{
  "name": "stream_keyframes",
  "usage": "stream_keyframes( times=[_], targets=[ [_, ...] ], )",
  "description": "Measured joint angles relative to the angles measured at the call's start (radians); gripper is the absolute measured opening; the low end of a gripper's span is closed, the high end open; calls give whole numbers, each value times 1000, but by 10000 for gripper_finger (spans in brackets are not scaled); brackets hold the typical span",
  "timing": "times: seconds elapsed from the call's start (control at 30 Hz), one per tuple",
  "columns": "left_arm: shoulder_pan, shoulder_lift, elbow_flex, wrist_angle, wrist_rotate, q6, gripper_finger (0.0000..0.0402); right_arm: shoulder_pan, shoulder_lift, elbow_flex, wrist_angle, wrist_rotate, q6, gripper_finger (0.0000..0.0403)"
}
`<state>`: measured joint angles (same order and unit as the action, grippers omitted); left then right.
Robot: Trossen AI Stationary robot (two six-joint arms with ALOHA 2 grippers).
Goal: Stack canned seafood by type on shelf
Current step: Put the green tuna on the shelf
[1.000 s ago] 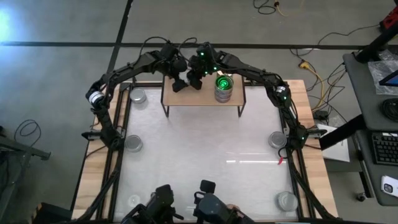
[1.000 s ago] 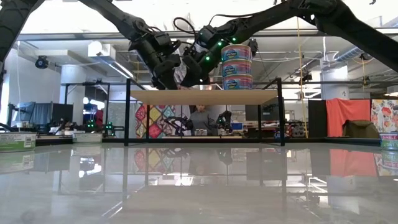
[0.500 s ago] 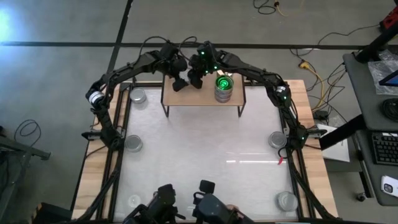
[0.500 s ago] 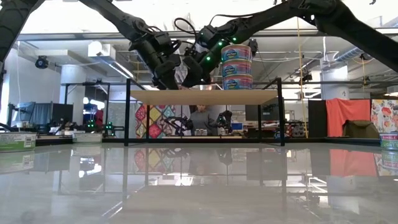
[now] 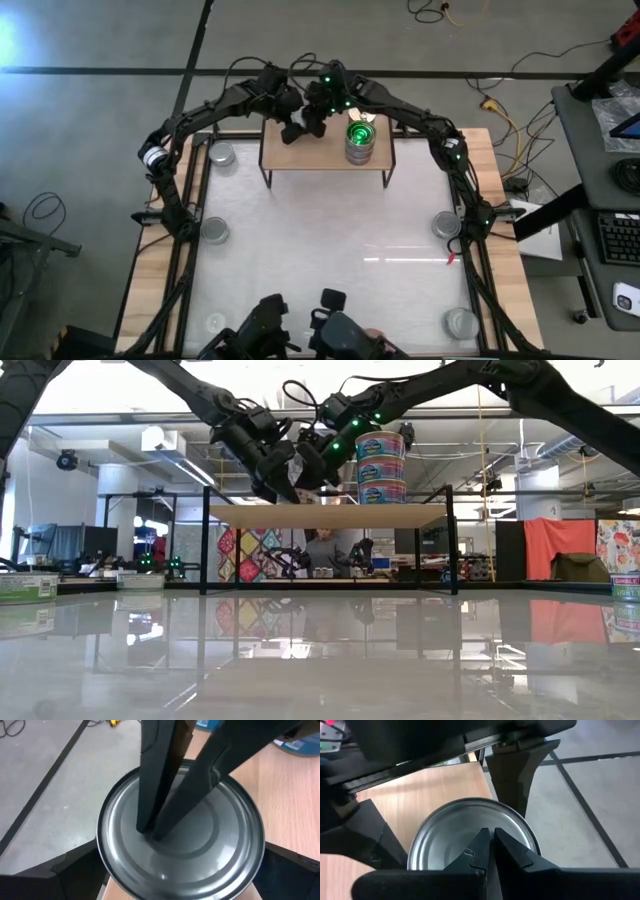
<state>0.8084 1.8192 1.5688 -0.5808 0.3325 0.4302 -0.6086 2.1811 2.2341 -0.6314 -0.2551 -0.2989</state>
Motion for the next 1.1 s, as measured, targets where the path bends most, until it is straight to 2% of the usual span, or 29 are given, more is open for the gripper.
stream_keyframes(
  times=[0.17,0.4,0.6,0.9,1.1],
  targets=[
    [-2,5,-1,9,22,-4,397,-1,-1,0,-23,-4,0,18],
    [-3,31,-1,24,29,-14,370,-1,-2,-2,-49,-3,0,18],
    [-3,37,-1,53,58,-22,394,-1,-2,-2,-66,-3,-8,18],
    [-3,38,-4,59,75,-22,395,-2,-4,-3,-110,-6,-31,18],
    [-3,38,-42,132,81,-32,394,-1,-4,-2,-129,20,-34,18]
  ],
)
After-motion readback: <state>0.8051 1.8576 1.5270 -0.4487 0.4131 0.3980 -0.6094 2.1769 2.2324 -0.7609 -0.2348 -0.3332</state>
